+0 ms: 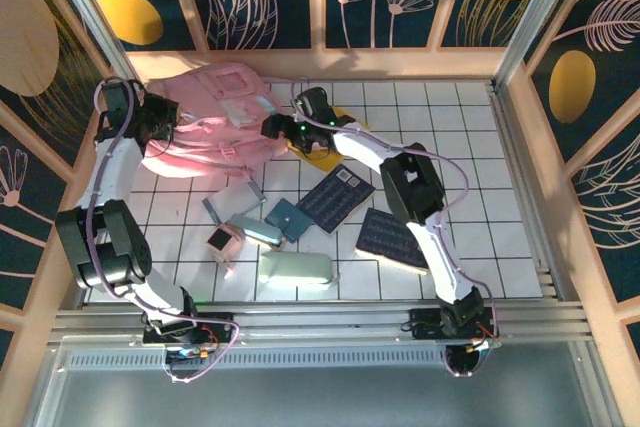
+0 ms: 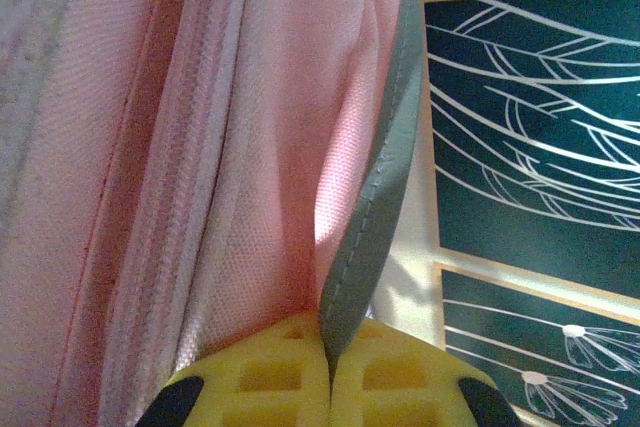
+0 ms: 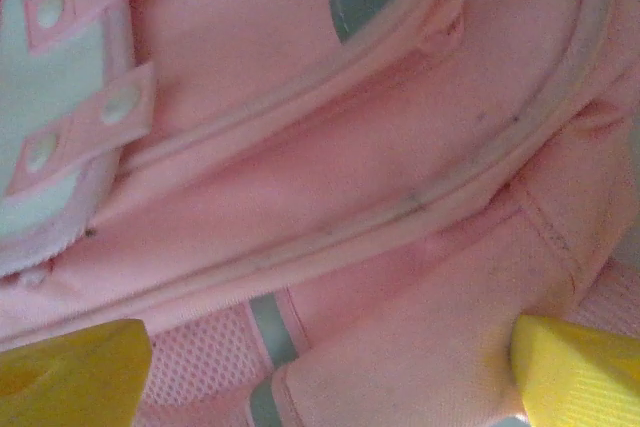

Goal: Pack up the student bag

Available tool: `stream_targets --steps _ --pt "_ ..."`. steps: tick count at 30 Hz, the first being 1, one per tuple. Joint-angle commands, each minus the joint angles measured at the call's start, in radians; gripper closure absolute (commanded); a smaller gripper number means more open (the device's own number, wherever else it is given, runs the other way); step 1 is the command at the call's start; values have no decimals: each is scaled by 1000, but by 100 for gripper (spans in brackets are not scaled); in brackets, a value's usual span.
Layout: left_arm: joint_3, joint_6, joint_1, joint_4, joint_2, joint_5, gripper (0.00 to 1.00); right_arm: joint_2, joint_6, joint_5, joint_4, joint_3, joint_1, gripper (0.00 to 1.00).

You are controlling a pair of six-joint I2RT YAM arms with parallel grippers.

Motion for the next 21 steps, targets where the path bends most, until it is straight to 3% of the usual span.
stream_targets --steps 1,5,9,11,12,16,21 --pt "-6 -25 -13 129 -73 64 100 79 -10 -60 -19 203 -10 13" --pt "31 107 -20 123 -25 99 100 84 -101 -54 -66 250 -8 26" --pt "72 203 -22 93 -24 68 100 22 -151 -30 -35 139 -16 55" --pt "86 208 -23 92 -23 63 100 0 -150 -26 -6 91 -23 64" --pt "91 201 -23 94 -21 67 100 -3 -147 -19 -11 84 -27 63" --pt "101 181 -23 101 -16 73 100 -48 -77 4 -29 5 -63 38" --pt "116 184 -22 107 -11 102 100 -167 65 -48 184 -254 -85 32"
